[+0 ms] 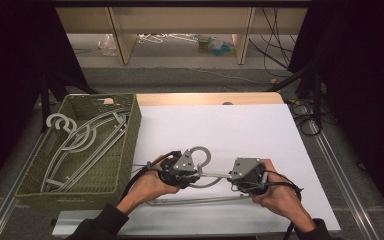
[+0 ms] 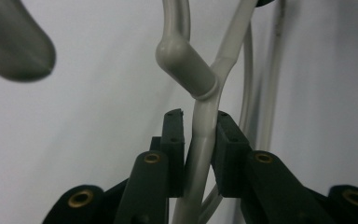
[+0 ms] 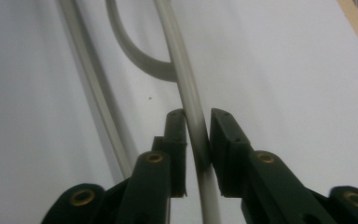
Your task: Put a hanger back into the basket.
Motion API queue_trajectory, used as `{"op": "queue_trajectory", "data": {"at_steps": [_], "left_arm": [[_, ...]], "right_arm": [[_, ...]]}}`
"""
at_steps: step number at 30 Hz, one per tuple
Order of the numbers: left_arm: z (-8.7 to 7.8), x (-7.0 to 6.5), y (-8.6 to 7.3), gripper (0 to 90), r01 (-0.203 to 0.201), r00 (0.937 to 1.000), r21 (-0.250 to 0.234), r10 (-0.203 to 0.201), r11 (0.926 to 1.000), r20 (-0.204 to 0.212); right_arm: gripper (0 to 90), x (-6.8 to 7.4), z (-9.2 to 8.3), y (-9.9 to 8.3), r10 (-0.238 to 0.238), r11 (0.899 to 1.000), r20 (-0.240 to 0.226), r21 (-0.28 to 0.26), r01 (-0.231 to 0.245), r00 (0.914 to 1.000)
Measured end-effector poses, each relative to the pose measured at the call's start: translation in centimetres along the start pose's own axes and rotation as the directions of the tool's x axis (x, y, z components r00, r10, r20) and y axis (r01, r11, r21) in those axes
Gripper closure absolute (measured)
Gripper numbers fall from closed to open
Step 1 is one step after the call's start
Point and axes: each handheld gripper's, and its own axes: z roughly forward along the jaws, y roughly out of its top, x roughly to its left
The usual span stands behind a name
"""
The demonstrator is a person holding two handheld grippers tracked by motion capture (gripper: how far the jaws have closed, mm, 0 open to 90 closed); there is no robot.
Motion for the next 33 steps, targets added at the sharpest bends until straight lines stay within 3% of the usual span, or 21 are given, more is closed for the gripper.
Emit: {"op": "queue_trajectory", "data": {"at_steps": [2, 4, 6, 7, 8, 9, 10, 12, 13, 16, 18, 22, 26, 28, 30, 33], "left_arm": [[-0.2, 0.0, 0.1, 79.7, -0.006, 0.9999, 0.004, 0.006, 1.0, 0.015], [-0.3, 0.0, 0.1, 80.5, 0.029, 0.9994, -0.001, -0.029, 0.9996, 0.018], [-0.6, 0.2, 0.1, 80.4, 0.06, 0.9982, 0.028, -0.061, 0.9978, 0.004], [-0.5, 0.0, 0.0, 80.3, 0.113, 0.9935, -0.002, -0.113, 0.9936, -0.011], [-0.8, 0.3, 0.0, 80.2, 0.101, 0.9948, 0.012, -0.101, 0.9948, -0.011], [-0.9, 0.4, -0.1, 80.1, 0.129, 0.9915, -0.002, -0.129, 0.9917, -0.019], [-1.2, 0.7, -0.2, 80.1, 0.126, 0.9918, 0.009, -0.126, 0.9919, -0.021], [-1.6, 1.0, -0.3, 80.1, 0.163, 0.986, -0.005, -0.163, 0.9866, -0.034], [-1.8, 1.3, -0.3, 80.1, 0.16, 0.9865, -0.003, -0.16, 0.9871, -0.035], [-2.4, 1.8, -0.5, 80.1, 0.202, 0.9772, -0.019, -0.203, 0.9792, -0.062], [-2.7, 2.3, -0.6, 80.1, 0.228, 0.9698, -0.034, -0.23, 0.9731, -0.081], [-3.5, 3.1, -1.0, 79.9, 0.289, 0.9519, -0.063, -0.294, 0.9552, -0.087], [-4.6, 3.7, -1.2, 79.8, 0.326, 0.9389, -0.102, -0.334, 0.94, -0.083], [-5.1, 3.8, -1.1, 79.8, 0.351, 0.9288, -0.136, -0.363, 0.9264, -0.075], [-5.6, 3.9, -1.0, 79.7, 0.383, 0.916, -0.174, -0.398, 0.9071, -0.055], [-6.6, 4.0, -0.8, 79.8, 0.41, 0.9049, -0.208, -0.425, 0.8881, -0.03]], "right_arm": [[60.3, -0.3, -0.1, -0.1, 0.066, 0.997, 0.015, -0.029, -0.065, 0.9977], [52.1, -0.5, -0.1, -0.1, 0.116, 0.992, 0.031, -0.056, -0.114, 0.9928], [47.3, -0.7, -0.3, -0.2, 0.157, 0.984, 0.041, -0.095, -0.152, 0.9868], [44.1, -0.8, -0.5, -0.2, 0.183, 0.978, 0.03, -0.109, -0.179, 0.9827], [42.1, -1.0, -0.6, -0.2, 0.203, 0.973, 0.014, -0.114, -0.2, 0.9791], [40.3, -1.0, -0.6, -0.3, 0.225, 0.967, 0.021, -0.126, -0.221, 0.9741], [39.0, -1.2, -0.6, -0.5, 0.248, 0.96, 0.015, -0.138, -0.244, 0.9685], [36.4, -1.3, -0.5, -0.7, 0.285, 0.949, 0.021, -0.147, -0.279, 0.9584], [36.0, -1.4, -0.6, -0.7, 0.288, 0.948, 0.027, -0.15, -0.281, 0.9573], [34.8, -1.4, -0.9, -0.8, 0.321, 0.933, 0.026, -0.182, -0.312, 0.9466], [33.6, -1.2, -1.4, -0.8, 0.343, 0.919, 0.001, -0.208, -0.335, 0.9395], [31.5, -0.6, -1.6, -1.0, 0.351, 0.91, -0.014, -0.233, -0.345, 0.9363], [29.2, -0.1, -1.0, -1.5, 0.379, 0.9, -0.036, -0.216, -0.377, 0.9247], [28.5, 0.0, -0.7, -1.8, 0.392, 0.897, -0.037, -0.208, -0.391, 0.9192], [28.5, 0.1, -0.6, -2.0, 0.392, 0.896, -0.033, -0.211, -0.39, 0.9194], [28.5, 0.3, -0.5, -2.2, 0.389, 0.897, -0.04, -0.21, -0.389, 0.9203]]}}
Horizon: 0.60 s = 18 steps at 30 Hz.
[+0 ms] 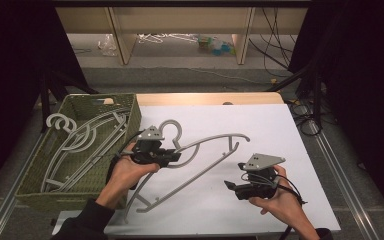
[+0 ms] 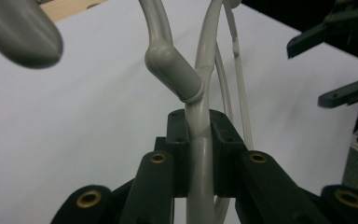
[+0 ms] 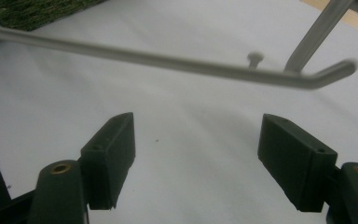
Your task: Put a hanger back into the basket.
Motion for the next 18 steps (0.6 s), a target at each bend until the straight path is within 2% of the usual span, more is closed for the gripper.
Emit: {"op": "queue_trajectory", "data": {"at_steps": [1, 4, 8, 13, 15, 18], "left_arm": [[-0.3, 0.0, 0.2, 79.7, 0.008, 0.9999, -0.011, -0.008, 0.9999, 0.006], [-1.4, -0.1, 0.8, 79.7, 0.013, 0.9999, -0.024, -0.013, 0.9996, 0.01], [-3.2, 0.3, 2.1, 79.7, 0.017, 0.9998, -0.056, -0.017, 0.9983, -0.002], [-5.5, 1.0, 3.2, 79.6, 0.008, 0.9991, -0.077, -0.011, 0.997, -0.04], [-6.5, 1.6, 3.4, 79.6, 0.014, 0.9986, -0.092, -0.018, 0.9956, -0.049], [-7.9, 2.5, 3.4, 79.6, 0.018, 0.9961, -0.102, -0.027, 0.9946, -0.084]], "right_arm": [[28.5, 0.1, -0.1, -0.1, 0.014, 1.0, -0.003, 0.009, -0.014, 0.9999], [28.5, 0.2, -0.2, -0.3, 0.01, 1.0, -0.006, 0.0, -0.01, 0.9999], [28.5, 0.1, -0.3, -0.6, 0.018, 1.0, -0.003, 0.002, -0.018, 0.9998], [28.5, 0.0, -0.3, -0.8, 0.019, 1.0, -0.004, 0.004, -0.019, 0.9998], [28.5, 0.1, -0.3, -0.9, 0.031, 0.999, -0.005, 0.01, -0.031, 0.9995], [28.5, 0.0, -0.3, -1.0, 0.026, 1.0, -0.002, 0.007, -0.026, 0.9997]]}}
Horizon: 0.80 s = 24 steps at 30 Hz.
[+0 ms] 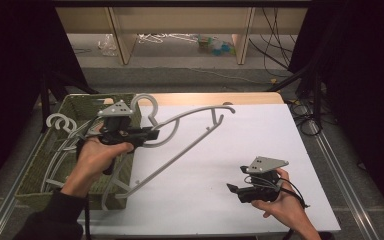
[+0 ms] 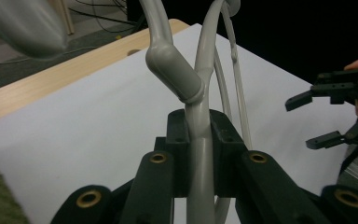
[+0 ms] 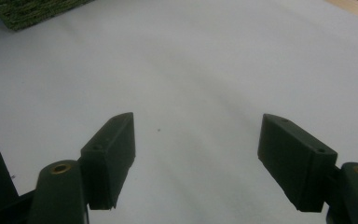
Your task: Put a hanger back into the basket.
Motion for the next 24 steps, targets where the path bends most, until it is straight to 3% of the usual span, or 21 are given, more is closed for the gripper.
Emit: {"op": "queue_trajectory", "data": {"at_steps": [6, 9, 11, 12, 16, 24], "left_arm": [[-2.9, 2.5, 0.2, 79.5, 0.041, 0.9966, -0.014, -0.041, 0.9991, -0.071], [-4.0, 3.7, 0.2, 79.5, 0.037, 0.9946, -0.019, -0.039, 0.9991, -0.096], [-4.2, 4.4, -0.1, 79.5, 0.067, 0.9942, -0.032, -0.07, 0.9972, -0.082], [-4.6, 5.4, -0.2, 79.5, 0.042, 0.9904, -0.031, -0.046, 0.9986, -0.131], [-5.3, 7.4, -0.9, 79.5, 0.073, 0.9848, -0.051, -0.08, 0.9961, -0.154], [-7.6, 10.9, -2.3, 79.4, 0.094, 0.9602, -0.051, -0.104, 0.9943, -0.259]], "right_arm": [[28.5, -0.1, 0.1, -0.1, -0.002, 1.0, -0.004, 0.002, 0.002, 1.0], [28.5, 0.0, 0.1, -0.1, 0.006, 1.0, -0.007, 0.011, -0.006, 1.0], [28.5, 0.0, 0.2, -0.1, 0.005, 1.0, -0.006, 0.009, -0.005, 1.0], [28.5, 0.0, 0.2, -0.2, 0.003, 1.0, -0.009, 0.009, -0.003, 1.0], [28.4, 0.0, 0.3, -0.2, 0.003, 1.0, -0.008, 0.006, -0.002, 1.0], [28.3, 0.0, 0.4, -0.3, 0.015, 1.0, -0.012, 0.013, -0.015, 0.9998]]}}
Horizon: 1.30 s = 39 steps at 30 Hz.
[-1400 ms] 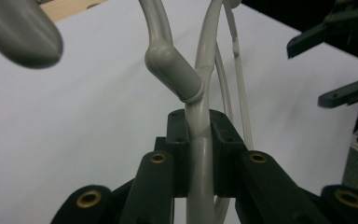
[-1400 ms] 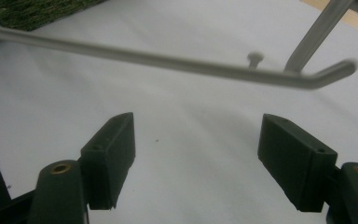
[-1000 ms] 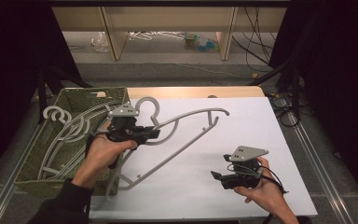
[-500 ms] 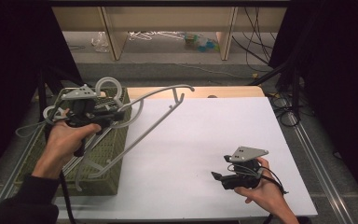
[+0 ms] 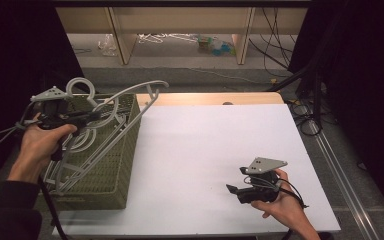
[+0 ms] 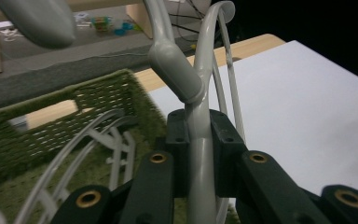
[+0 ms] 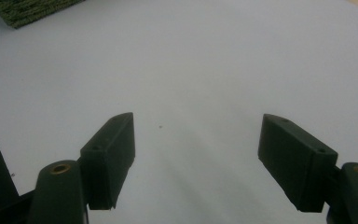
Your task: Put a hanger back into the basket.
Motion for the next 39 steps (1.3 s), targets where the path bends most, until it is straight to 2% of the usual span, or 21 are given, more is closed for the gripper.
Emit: {"op": "queue_trajectory", "data": {"at_steps": [6, 14, 21, 22, 24, 25, 26, 27, 28, 29, 30, 31, 34, 36, 39], "left_arm": [[-0.5, 2.1, -0.7, 79.5, -0.004, 0.998, 0.019, 0.005, 0.9998, -0.063], [-1.1, 4.6, -2.0, 79.5, 0.001, 0.9923, 0.019, 0.002, 0.9998, -0.124], [-1.1, 5.9, -3.2, 79.4, -0.022, 0.985, 0.059, 0.032, 0.998, -0.17], [-1.2, 5.9, -3.4, 79.4, -0.024, 0.9831, 0.077, 0.037, 0.9967, -0.179], [-1.2, 6.2, -3.7, 79.4, -0.045, 0.9783, 0.094, 0.063, 0.9946, -0.197], [-1.2, 6.4, -3.8, 79.3, -0.054, 0.9782, 0.111, 0.075, 0.9923, -0.193], [-1.1, 6.5, -4.1, 79.1, -0.047, 0.9768, 0.104, 0.068, 0.9934, -0.203], [-1.3, 6.9, -4.2, 79.1, -0.078, 0.9742, 0.149, 0.107, 0.9858, -0.199], [-1.2, 6.9, -4.4, 79.1, -0.082, 0.9724, 0.156, 0.114, 0.9843, -0.204], [-0.9, 6.9, -4.6, 79.1, -0.066, 0.9731, 0.139, 0.095, 0.988, -0.21], [-0.9, 7.2, -4.8, 79.1, -0.093, 0.9713, 0.176, 0.129, 0.9799, -0.2], [-0.8, 7.2, -5.0, 79.0, -0.095, 0.9708, 0.186, 0.132, 0.9779, -0.2], [-0.4, 7.2, -5.2, 78.5, -0.119, 0.9703, 0.201, 0.156, 0.9725, -0.184], [-0.1, 7.1, -5.1, 78.4, -0.141, 0.9676, 0.213, 0.18, 0.9668, -0.177], [0.2, 7.0, -4.8, 78.6, -0.161, 0.9642, 0.218, 0.2, 0.9627, -0.174]], "right_arm": [[28.3, -0.1, 0.1, 0.0, -0.018, 1.0, -0.004, -0.003, 0.018, 0.9998], [28.3, 0.0, 0.2, -0.1, 0.002, 1.0, -0.005, 0.012, -0.002, 1.0], [28.3, 0.0, 0.3, -0.1, -0.005, 1.0, -0.003, 0.008, 0.005, 1.0], [28.3, 0.0, 0.3, -0.1, -0.005, 1.0, -0.003, 0.009, 0.005, 1.0], [28.3, 0.0, 0.3, -0.1, -0.008, 1.0, -0.004, 0.008, 0.008, 1.0], [28.3, 0.0, 0.3, -0.1, -0.008, 1.0, -0.004, 0.007, 0.008, 1.0], [28.3, 0.0, 0.2, -0.1, -0.005, 1.0, -0.007, 0.007, 0.005, 1.0], [28.3, 0.1, 0.2, -0.1, -0.002, 1.0, -0.008, 0.008, 0.002, 1.0], [28.3, 0.1, 0.3, -0.1, -0.003, 1.0, -0.007, 0.008, 0.003, 1.0], [28.3, 0.0, 0.3, -0.1, -0.011, 1.0, -0.005, 0.007, 0.011, 0.9999], [28.3, 0.0, 0.3, -0.1, -0.009, 1.0, -0.005, 0.008, 0.009, 0.9999], [28.3, 0.0, 0.3, -0.1, -0.009, 1.0, -0.006, 0.01, 0.009, 0.9999], [28.3, 0.1, 0.4, -0.1, -0.005, 1.0, -0.007, 0.015, 0.005, 1.0], [28.3, 0.1, 0.4, -0.1, -0.002, 1.0, -0.006, 0.015, 0.002, 1.0], [28.3, 0.1, 0.4, -0.1, -0.005, 1.0, -0.01, 0.021, 0.005, 0.9999]]}}
